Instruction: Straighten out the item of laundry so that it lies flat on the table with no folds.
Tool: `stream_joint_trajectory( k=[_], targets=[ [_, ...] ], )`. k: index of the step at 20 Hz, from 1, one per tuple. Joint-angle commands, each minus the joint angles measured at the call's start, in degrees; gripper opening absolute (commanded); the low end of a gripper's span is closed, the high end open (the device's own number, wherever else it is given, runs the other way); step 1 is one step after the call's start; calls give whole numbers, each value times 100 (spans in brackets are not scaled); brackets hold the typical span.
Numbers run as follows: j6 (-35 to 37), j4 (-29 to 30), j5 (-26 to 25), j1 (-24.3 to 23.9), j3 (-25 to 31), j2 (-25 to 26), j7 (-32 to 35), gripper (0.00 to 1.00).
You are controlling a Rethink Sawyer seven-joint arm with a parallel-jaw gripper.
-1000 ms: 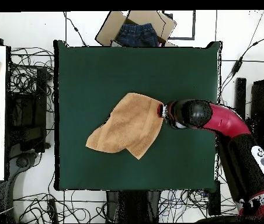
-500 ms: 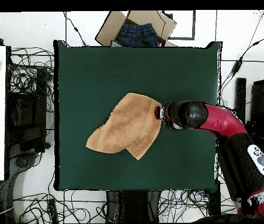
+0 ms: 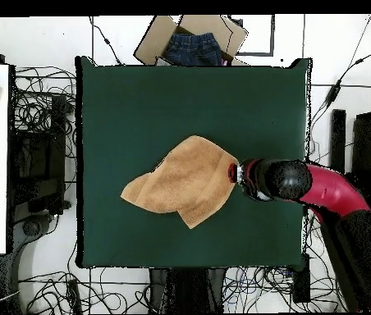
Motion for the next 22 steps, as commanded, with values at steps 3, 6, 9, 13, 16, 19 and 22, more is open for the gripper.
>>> stream_joint_trajectory(
  k=[3,6,9,13,16,19,22],
  targets=[
    [-165,940,-364,-508,566,-430,-922,0],
    [-233,898,-450,-526,580,-278,-880,0],
    [-352,896,-524,-535,579,-148,-843,0],
    [-431,890,-610,-573,592,-64,-815,0],
    [-484,917,-685,-624,619,-20,-758,0],
    [-505,947,-751,-675,634,1,-708,0],
    [-551,1022,-820,-793,642,-4,-722,0]
  ],
)
